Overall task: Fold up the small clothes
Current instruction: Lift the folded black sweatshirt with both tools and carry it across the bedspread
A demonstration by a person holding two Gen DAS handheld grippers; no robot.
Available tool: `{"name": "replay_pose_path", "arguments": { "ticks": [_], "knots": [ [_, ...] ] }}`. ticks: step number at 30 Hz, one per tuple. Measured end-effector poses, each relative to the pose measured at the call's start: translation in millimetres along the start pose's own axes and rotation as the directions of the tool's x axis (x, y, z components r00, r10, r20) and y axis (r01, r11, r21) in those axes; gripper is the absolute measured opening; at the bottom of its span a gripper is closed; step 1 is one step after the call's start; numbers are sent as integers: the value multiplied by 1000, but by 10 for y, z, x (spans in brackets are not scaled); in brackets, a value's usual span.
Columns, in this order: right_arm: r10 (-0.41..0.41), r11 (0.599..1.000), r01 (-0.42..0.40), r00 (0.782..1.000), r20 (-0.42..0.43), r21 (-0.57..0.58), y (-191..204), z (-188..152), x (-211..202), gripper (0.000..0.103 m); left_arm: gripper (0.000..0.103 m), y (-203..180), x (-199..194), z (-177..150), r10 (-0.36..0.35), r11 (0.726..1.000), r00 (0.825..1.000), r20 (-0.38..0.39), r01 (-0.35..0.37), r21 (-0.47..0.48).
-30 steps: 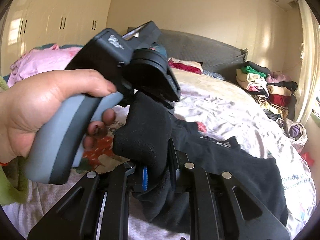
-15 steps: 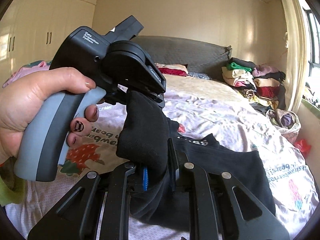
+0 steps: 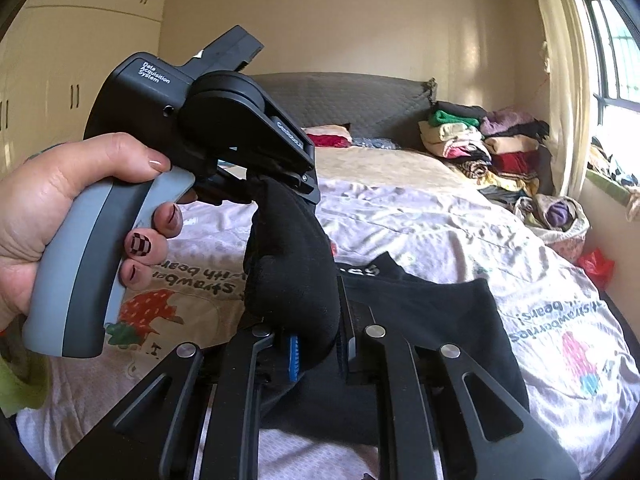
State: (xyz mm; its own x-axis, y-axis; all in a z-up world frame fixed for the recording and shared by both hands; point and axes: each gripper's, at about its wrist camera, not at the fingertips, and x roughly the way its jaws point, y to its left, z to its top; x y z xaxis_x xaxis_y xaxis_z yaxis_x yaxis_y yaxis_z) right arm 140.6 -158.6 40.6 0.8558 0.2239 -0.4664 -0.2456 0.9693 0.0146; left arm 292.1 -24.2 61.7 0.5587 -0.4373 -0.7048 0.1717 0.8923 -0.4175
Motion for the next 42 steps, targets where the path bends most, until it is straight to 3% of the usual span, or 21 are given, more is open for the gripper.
{"name": "replay_pose_path", "arguments": {
  "ticks": [14, 29, 34, 40, 42],
  "knots": [
    [-20, 992, 25, 999, -41, 124, -403, -152, -77, 11, 19, -430, 317, -29, -44, 998, 998, -43, 46, 43],
    [-23, 935, 67, 991, -130, 347, -874, -418, -42, 11, 20, -862, 798, -188, -57, 994, 991, -123, 68, 87],
    [27, 886, 57, 985, -173, 461, -1051, -581, 38, 11, 24, -1000, 1041, -281, -31, 992, 986, -166, 52, 119],
    [137, 745, 13, 976, -172, 667, -1327, -844, 121, 12, 33, -1087, 1292, -358, 2, 989, 979, -202, 27, 143],
    [150, 713, 10, 975, -166, 702, -1392, -886, 119, 12, 43, -1133, 1356, -375, 6, 988, 977, -211, 26, 150]
  ]
}}
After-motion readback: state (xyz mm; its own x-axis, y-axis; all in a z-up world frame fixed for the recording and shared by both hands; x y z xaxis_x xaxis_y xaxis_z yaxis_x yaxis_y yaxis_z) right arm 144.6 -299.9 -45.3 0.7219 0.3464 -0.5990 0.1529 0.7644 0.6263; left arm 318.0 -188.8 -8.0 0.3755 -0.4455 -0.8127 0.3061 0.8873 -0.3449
